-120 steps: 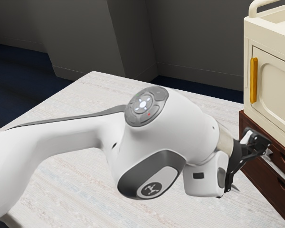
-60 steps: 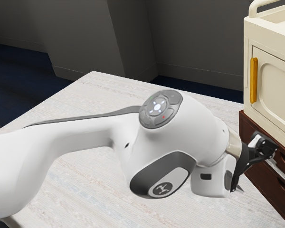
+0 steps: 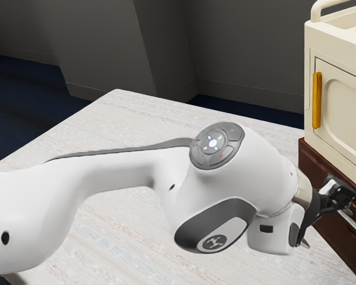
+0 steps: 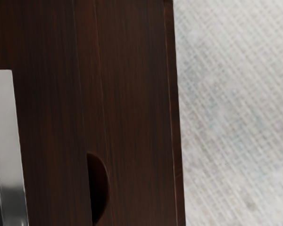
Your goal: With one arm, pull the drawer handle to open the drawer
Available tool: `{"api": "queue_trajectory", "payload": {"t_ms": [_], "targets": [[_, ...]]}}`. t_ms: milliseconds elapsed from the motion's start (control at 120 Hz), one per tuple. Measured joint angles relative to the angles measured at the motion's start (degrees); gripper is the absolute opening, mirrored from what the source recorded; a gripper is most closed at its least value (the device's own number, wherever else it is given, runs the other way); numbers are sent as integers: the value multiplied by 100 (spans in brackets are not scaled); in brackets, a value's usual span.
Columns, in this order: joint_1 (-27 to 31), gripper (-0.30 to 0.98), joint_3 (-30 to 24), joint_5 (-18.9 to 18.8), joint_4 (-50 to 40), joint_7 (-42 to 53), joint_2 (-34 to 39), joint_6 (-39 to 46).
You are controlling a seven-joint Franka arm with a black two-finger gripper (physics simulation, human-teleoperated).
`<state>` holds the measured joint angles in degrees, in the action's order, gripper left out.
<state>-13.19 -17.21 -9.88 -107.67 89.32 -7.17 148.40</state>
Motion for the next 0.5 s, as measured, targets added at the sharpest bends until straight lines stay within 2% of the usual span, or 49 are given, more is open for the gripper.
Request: {"api": "queue_trajectory", "payload": {"t_ms": [500], "targets": [[2,67,145,-42,-810,-131,879,-248]]}}
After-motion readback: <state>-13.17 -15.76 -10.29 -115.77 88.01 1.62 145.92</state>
